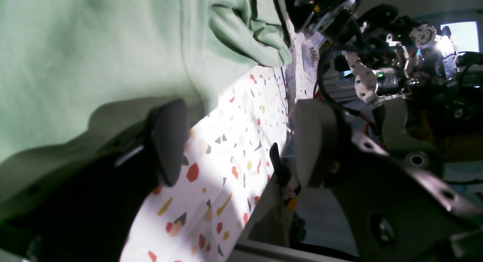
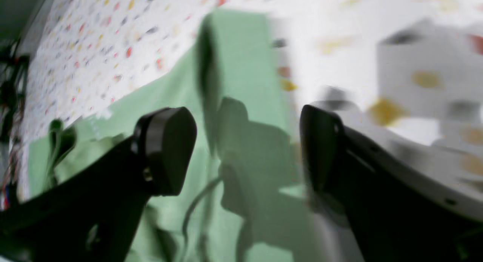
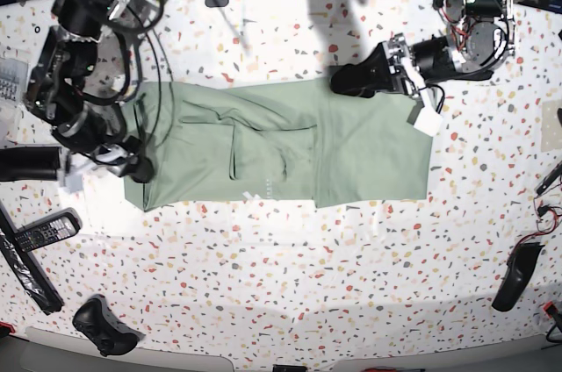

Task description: Fold the T-shirt properly

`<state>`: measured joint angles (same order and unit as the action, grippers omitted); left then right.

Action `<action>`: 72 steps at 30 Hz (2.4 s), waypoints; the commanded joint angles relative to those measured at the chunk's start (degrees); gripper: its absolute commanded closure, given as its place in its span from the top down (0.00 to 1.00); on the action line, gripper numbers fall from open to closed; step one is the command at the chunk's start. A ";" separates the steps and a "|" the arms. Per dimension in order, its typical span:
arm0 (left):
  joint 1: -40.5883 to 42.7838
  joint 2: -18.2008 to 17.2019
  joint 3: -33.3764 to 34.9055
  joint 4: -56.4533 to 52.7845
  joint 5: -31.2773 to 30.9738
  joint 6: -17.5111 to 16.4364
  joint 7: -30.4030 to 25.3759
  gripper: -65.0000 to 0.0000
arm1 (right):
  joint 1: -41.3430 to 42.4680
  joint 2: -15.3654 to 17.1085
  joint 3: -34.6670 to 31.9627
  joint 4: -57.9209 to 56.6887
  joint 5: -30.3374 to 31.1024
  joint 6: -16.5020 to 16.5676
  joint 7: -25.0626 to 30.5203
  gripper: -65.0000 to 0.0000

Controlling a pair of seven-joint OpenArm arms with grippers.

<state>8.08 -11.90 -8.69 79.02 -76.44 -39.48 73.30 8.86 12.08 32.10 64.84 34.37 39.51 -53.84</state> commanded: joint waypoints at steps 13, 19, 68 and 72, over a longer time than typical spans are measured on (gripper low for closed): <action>-0.63 -0.20 -0.22 0.96 -1.40 -0.52 -0.87 0.63 | 0.52 -0.17 -11.98 0.15 2.23 0.49 -4.26 0.50; -0.66 -0.22 -0.22 0.94 -1.38 -0.52 -0.87 0.63 | 1.05 -0.11 -10.64 0.17 -0.42 -1.81 2.89 0.00; -4.59 8.52 -0.22 1.03 29.94 2.84 -20.22 0.63 | 12.57 -19.08 -27.36 18.95 9.40 -4.02 -10.75 0.00; -4.57 8.55 -0.22 1.03 29.90 2.82 -20.22 0.63 | 12.39 -21.08 -28.39 18.93 3.67 -3.96 -10.71 0.00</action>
<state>4.10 -3.36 -8.99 79.09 -46.11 -36.45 53.36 19.68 -9.04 3.68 82.63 36.60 35.33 -65.89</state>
